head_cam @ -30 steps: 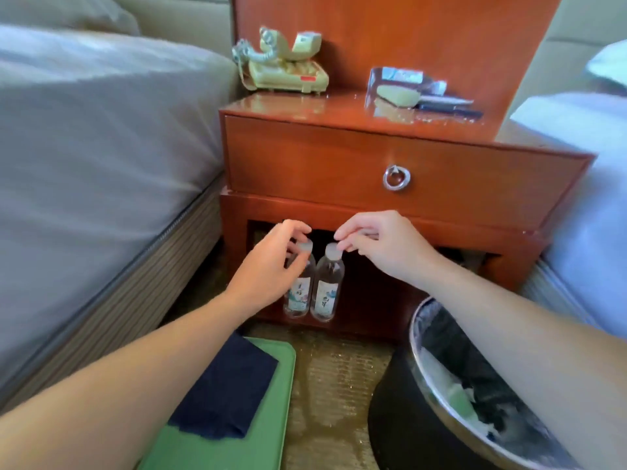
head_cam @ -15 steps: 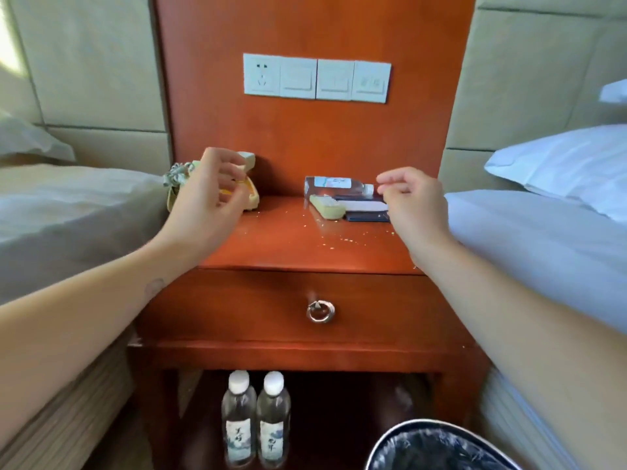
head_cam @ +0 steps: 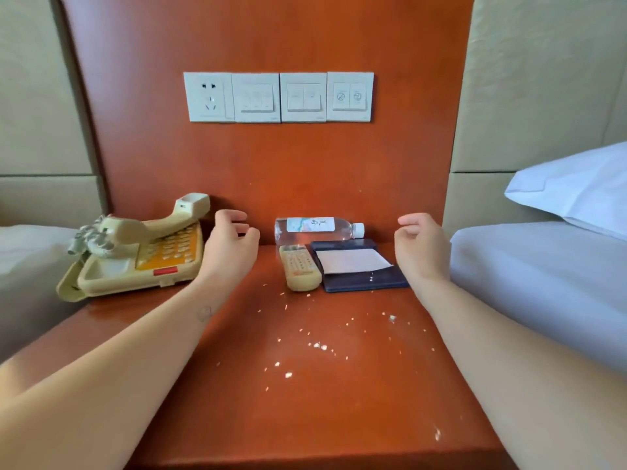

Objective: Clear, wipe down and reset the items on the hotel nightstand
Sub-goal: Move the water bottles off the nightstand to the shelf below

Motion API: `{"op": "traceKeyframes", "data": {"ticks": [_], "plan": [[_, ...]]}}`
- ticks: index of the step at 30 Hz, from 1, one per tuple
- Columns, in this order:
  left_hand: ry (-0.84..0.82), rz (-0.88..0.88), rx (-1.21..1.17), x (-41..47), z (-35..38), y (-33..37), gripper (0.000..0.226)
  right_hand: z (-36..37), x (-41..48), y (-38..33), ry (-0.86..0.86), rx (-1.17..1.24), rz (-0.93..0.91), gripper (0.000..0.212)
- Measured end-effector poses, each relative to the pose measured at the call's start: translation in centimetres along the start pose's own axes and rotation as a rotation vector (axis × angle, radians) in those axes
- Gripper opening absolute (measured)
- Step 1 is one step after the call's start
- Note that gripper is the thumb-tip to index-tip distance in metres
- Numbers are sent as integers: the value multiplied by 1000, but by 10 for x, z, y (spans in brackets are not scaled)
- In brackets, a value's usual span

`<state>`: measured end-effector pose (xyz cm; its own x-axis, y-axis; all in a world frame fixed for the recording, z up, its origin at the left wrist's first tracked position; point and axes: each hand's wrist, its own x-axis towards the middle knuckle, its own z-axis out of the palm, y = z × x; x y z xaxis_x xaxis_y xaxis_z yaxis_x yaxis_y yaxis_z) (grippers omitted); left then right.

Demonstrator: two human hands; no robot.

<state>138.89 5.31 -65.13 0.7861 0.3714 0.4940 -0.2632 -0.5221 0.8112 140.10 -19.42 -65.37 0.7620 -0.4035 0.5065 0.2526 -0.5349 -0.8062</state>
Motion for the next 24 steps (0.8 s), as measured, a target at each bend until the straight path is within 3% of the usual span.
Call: {"op": "traceKeyframes", "data": {"ticks": [4, 6, 9, 11, 14, 16, 20, 24], "plan": [[27, 3, 140, 33, 27, -15, 26, 24, 32, 17, -252, -17, 13, 34], [7, 43, 274, 43, 41, -19, 24, 32, 47, 21, -285, 6, 43, 36], [-22, 54, 422, 52, 60, -22, 32, 42, 60, 24, -339, -20, 72, 37], [-65, -38, 421, 60, 68, -26, 43, 52, 68, 24, -411, -98, 91, 39], [-162, -182, 370, 73, 73, -34, 56, 69, 77, 26, -529, -248, 117, 66], [-249, -189, 357, 74, 74, -34, 60, 76, 83, 31, -584, -293, 126, 73], [-283, -188, 252, 71, 72, -33, 73, 80, 91, 39, -635, -219, 144, 70], [-169, -144, 62, 69, 65, -33, 43, 60, 79, 28, -646, 46, 145, 29]]}}
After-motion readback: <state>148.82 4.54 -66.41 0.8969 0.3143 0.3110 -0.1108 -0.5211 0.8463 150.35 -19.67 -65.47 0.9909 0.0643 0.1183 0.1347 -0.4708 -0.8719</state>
